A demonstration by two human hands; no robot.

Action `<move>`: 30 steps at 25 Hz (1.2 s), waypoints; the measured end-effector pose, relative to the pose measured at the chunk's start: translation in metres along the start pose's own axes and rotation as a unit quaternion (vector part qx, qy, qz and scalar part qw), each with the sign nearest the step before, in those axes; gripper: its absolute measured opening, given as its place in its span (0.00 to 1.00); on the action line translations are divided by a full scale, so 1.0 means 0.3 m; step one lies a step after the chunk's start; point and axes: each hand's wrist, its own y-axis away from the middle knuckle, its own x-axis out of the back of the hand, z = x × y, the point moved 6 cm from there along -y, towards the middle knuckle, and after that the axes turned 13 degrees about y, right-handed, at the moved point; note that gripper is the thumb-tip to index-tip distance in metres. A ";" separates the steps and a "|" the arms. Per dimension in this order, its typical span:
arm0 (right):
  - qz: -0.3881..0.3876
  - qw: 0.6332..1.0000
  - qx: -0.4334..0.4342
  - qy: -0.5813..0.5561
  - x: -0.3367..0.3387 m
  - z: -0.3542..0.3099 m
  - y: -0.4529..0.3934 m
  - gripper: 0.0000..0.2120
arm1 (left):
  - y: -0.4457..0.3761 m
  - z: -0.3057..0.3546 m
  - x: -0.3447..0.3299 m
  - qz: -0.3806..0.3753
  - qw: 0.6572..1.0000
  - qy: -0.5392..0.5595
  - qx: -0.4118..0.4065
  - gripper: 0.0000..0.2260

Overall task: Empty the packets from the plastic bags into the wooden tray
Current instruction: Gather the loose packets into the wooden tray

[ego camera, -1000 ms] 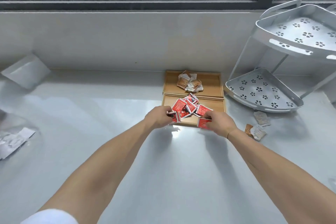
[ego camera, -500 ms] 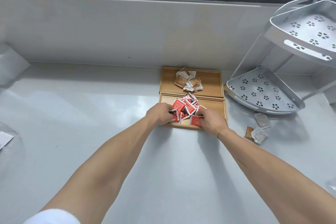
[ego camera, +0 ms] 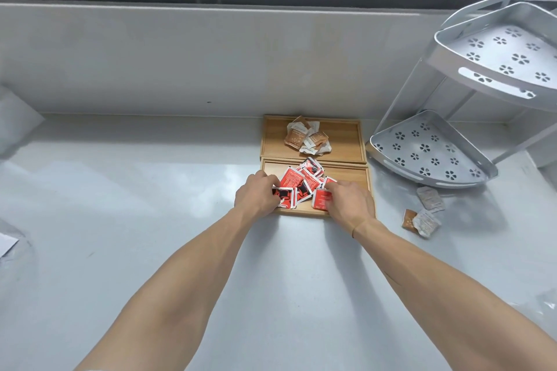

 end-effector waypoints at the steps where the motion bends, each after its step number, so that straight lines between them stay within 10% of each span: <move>1: -0.001 1.000 0.001 -0.006 0.003 0.004 0.008 0.11 | 0.007 0.001 0.002 0.003 1.000 0.005 0.003 0.17; 12: -0.082 0.996 -0.012 -0.023 -0.010 0.111 0.176 0.16 | 0.123 0.081 -0.012 0.003 0.998 0.025 -0.049 0.17; 30: -0.223 0.970 -0.073 -0.070 -0.114 0.622 0.488 0.18 | 0.249 0.476 -0.397 -0.259 0.954 -0.096 -0.113 0.21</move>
